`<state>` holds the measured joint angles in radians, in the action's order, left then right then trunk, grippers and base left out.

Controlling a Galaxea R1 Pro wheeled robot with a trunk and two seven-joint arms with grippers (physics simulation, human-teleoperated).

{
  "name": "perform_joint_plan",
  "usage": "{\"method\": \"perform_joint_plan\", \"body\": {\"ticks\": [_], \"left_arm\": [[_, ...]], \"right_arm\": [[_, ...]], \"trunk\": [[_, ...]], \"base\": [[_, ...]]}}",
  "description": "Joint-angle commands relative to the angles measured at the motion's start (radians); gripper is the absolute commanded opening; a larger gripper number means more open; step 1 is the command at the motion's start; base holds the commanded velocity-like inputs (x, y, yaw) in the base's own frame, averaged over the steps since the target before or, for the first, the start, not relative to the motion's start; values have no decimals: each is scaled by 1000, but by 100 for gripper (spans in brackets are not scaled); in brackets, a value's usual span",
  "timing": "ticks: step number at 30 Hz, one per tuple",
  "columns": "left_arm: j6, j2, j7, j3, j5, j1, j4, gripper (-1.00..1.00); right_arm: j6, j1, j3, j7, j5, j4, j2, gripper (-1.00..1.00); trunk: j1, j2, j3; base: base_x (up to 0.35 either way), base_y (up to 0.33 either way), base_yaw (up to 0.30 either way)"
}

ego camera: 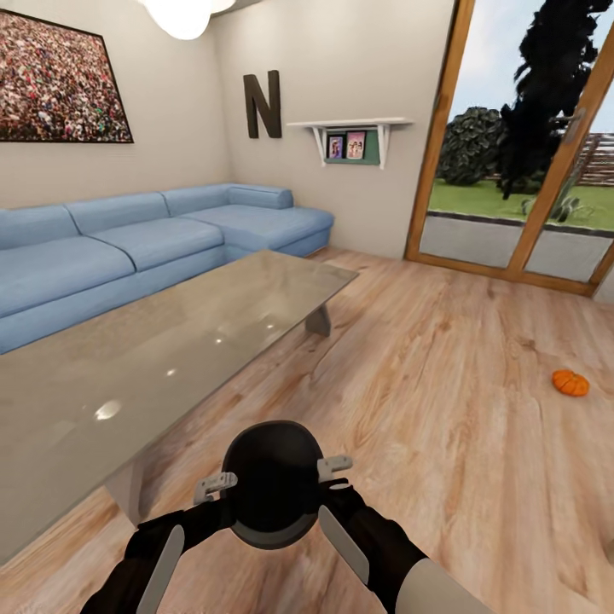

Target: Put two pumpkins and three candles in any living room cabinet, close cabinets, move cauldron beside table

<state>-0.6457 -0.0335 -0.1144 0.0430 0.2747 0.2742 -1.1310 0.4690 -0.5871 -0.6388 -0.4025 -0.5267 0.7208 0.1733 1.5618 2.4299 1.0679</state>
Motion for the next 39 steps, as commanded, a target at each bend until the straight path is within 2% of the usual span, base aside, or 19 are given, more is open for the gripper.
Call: {"method": "perform_joint_plan", "body": {"ticks": [1, 12, 22, 39], "left_arm": [[0, 0, -1, 2, -1, 0, 1, -100], [0, 0, -1, 2, -2, 0, 1, -100], [0, 0, -1, 2, -1, 0, 1, -100], [0, 0, -1, 2, -3, 0, 1, -100]], "right_arm": [[-8, 0, -42, 4, -9, 29, 1, -100], [-7, 1, -42, 4, -9, 29, 1, -100], [-7, 1, -42, 4, -9, 29, 1, -100], [-7, 1, -44, 4, -9, 29, 1, -100]], "trunk": [[0, 0, 0], [0, 0, 0], [0, 0, 0], [0, 0, 0]], "base": [[117, -172, 287], [29, -39, 288], [0, 0, 63], [0, 0, 273]]}}
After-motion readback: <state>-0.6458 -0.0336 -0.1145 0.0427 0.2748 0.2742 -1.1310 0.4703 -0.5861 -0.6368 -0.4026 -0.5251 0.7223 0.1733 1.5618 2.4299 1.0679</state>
